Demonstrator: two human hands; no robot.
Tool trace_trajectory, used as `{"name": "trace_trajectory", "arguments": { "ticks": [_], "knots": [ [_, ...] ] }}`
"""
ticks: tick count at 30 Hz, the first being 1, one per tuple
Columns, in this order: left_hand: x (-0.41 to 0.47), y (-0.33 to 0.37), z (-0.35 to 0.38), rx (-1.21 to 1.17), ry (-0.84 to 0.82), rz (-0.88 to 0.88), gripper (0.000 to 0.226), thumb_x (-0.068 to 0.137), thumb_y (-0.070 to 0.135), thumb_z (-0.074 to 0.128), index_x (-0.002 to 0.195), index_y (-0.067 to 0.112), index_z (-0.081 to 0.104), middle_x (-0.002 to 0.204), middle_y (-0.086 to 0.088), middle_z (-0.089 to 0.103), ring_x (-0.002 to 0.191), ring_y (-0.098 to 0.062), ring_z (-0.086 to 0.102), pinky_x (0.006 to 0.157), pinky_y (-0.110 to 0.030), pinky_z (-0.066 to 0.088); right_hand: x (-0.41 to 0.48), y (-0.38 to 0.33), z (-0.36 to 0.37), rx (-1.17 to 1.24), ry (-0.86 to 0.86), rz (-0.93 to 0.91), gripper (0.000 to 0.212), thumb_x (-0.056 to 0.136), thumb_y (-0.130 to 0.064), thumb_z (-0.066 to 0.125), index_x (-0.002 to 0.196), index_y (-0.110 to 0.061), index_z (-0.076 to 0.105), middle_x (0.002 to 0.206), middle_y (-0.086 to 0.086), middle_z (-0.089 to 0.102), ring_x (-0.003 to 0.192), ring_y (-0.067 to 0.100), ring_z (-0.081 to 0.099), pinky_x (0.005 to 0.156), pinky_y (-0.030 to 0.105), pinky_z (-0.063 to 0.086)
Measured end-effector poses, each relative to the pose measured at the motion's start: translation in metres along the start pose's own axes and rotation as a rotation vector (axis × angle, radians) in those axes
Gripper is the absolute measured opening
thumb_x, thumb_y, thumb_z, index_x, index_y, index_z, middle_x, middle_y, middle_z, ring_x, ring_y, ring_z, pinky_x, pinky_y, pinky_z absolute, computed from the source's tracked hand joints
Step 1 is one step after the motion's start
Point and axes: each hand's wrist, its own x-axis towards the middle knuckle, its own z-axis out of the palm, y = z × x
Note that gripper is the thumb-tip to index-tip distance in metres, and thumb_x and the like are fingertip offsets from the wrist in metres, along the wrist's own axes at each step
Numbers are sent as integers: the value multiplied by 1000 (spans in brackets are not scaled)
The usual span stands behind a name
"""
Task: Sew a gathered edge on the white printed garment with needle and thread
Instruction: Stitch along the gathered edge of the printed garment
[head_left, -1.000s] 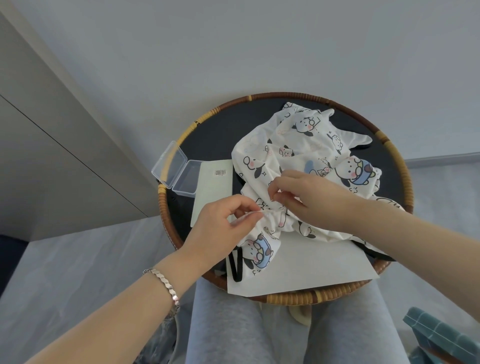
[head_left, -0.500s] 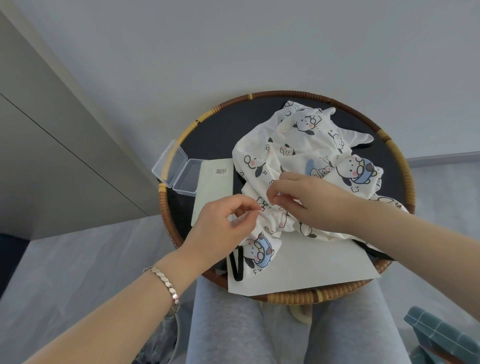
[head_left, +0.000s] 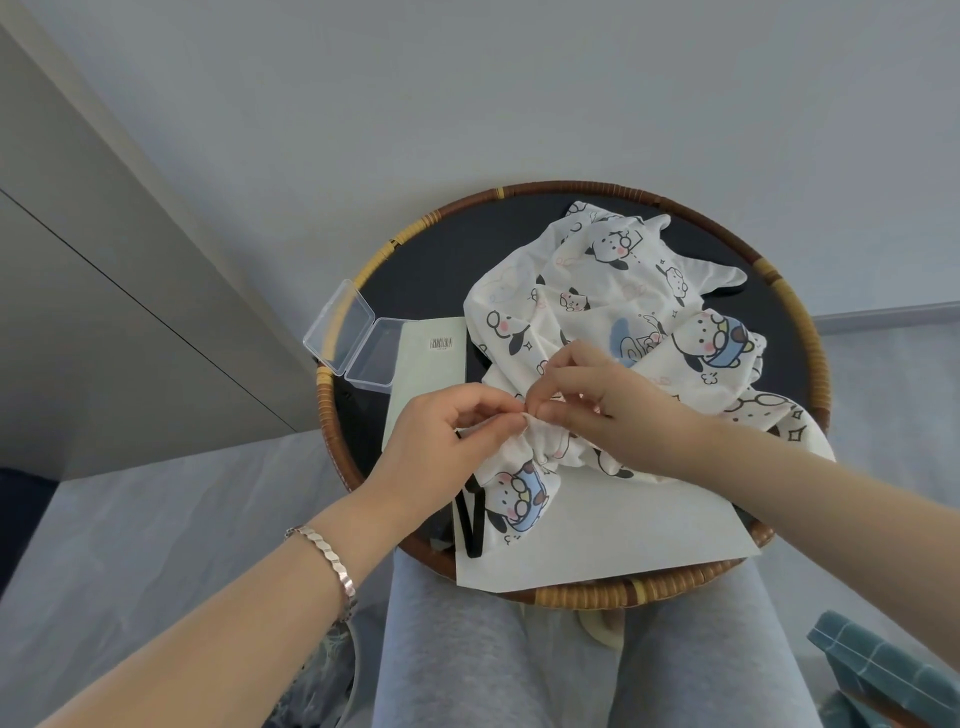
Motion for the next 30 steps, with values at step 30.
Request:
{"name": "trace_trajectory", "arguments": {
  "ticks": [30],
  "knots": [
    [23,-13,20,124,136,-249,6,83,22,67,79,16,66,67,3,62,60,-5,55,55,-10,42,9,-12,10,976,568,182,19,91,-7,53,79,-16,65,52,-4,52,45,9,48,56,24,52]
  ]
}}
